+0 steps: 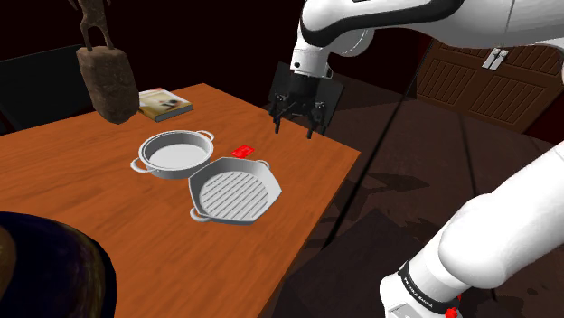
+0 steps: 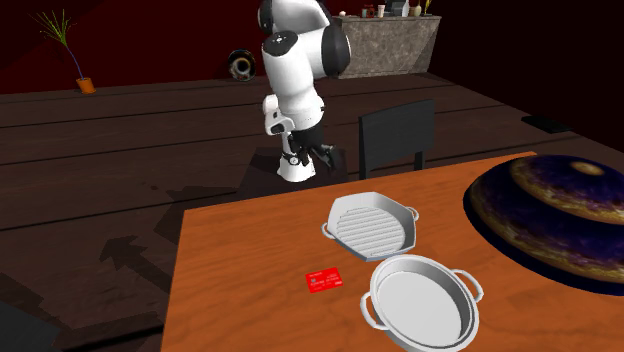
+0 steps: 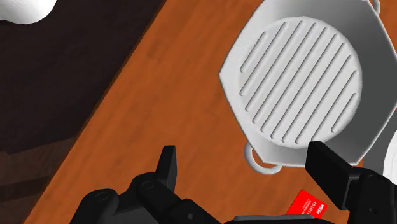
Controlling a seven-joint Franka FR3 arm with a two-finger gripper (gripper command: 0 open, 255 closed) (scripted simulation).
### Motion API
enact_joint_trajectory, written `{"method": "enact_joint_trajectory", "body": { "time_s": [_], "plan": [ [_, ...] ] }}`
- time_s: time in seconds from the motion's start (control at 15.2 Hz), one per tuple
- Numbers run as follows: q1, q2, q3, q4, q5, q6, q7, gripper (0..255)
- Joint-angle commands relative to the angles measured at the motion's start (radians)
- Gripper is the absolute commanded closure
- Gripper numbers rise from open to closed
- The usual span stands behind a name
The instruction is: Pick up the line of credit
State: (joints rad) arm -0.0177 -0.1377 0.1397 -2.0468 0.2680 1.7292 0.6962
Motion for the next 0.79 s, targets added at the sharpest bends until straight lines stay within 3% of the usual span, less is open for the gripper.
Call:
{"method": "enact_joint_trajectory", "body": {
  "time_s": [0.0, 0.73],
  "plan": [
    [-0.001, 0.069, 0.003, 0.038, 0.028, 0.024, 0.052, 0],
    [0.000, 0.488, -0.003, 0.342, 0.169, 0.122, 0.290, 0]
  ]
}}
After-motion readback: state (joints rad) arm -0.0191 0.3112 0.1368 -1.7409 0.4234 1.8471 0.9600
